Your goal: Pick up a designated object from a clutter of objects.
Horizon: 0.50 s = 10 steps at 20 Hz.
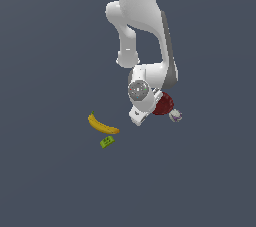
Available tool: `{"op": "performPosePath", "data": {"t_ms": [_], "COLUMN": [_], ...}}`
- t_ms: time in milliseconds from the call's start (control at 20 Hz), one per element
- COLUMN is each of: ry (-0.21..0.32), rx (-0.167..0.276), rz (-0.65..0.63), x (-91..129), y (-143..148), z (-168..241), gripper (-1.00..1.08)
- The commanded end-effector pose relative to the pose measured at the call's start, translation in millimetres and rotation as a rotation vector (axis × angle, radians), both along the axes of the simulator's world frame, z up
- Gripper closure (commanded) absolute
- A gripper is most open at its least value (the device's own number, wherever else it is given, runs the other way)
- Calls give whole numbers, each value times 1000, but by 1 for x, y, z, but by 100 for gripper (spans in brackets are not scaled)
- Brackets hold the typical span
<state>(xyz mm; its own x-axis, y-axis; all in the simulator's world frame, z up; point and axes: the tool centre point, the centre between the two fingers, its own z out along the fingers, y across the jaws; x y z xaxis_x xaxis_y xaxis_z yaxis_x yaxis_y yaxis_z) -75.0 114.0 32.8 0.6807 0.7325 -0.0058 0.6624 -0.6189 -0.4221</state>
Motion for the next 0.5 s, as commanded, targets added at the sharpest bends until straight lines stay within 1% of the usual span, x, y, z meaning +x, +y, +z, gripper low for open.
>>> {"op": "performPosePath", "data": {"t_ms": [0,250,450], "ry": [0,0,0], "rx": [0,0,0], "rz": [0,0,0], "x": [0,0,4], "y": [0,0,2], "z": [0,1,10], "gripper": [108,108,108]}}
